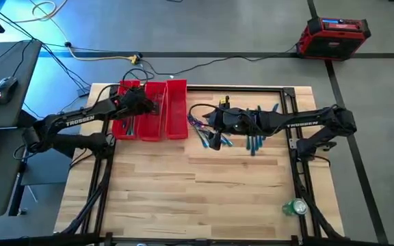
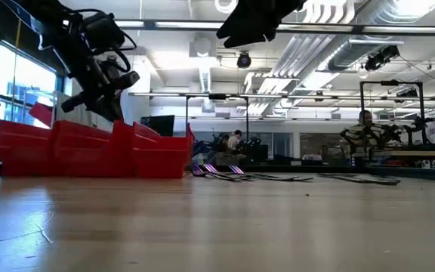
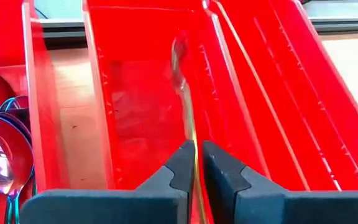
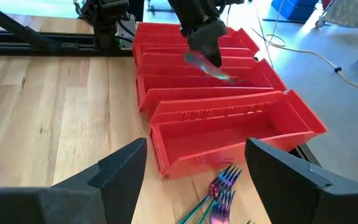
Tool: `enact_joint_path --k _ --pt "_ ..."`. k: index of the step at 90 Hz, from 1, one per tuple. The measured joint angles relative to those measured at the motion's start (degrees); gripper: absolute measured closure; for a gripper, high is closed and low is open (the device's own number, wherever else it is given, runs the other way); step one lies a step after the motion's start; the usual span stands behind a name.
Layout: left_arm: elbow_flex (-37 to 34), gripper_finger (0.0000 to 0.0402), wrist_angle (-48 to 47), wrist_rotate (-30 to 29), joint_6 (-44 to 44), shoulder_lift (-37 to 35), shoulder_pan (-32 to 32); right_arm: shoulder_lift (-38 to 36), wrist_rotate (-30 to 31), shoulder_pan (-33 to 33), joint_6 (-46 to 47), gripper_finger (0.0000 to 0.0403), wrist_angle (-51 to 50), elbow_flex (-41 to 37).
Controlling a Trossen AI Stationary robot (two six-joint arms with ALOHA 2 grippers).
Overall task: Sort silverware
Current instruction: Put the blue fork into the middle red bin
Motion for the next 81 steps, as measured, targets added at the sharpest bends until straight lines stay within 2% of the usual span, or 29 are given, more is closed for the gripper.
enact_joint_path --k 15,27,39,45,54,63,71,81 --pt "0.0 0.0339 0.0 -0.7 -0.3 0.1 0.0 0.0 0.0 0.0 0.0 0.0142 -0.3 0.0" --pt "0.0 0.0319 0.1 -0.5 3.3 -1.2 0.0 0.0 -0.3 0.0 1.4 0.0142 -2.6 0.0" --pt "0.0 0.0313 0.1 0.2 6.8 -6.9 -0.1 0.3 -7.7 -1.3 5.4 0.0142 -8.5 0.0" --pt "0.0 0.0312 0.1 1.6 7.5 -11.0 -0.1 1.2 -8.9 -1.9 8.1 0.0142 -11.3 0.0" --pt "0.0 0.0312 0.1 7.3 8.4 -17.2 -1.1 4.8 -8.0 -2.8 9.0 0.0142 -13.5 0.0" --pt "0.1 0.0312 0.3 12.5 8.5 -22.7 -3.2 10.3 -8.6 -4.8 4.7 0.0143 -13.7 0.0" --pt "0.0 0.0312 0.2 13.0 8.6 -25.9 -6.1 15.3 -10.7 -7.9 2.0 0.0149 -14.0 0.0" --pt "-0.6 0.0312 -0.6 10.9 8.9 -27.4 -10.1 19.1 -9.8 -13.0 5.6 0.0161 -15.0 0.0"
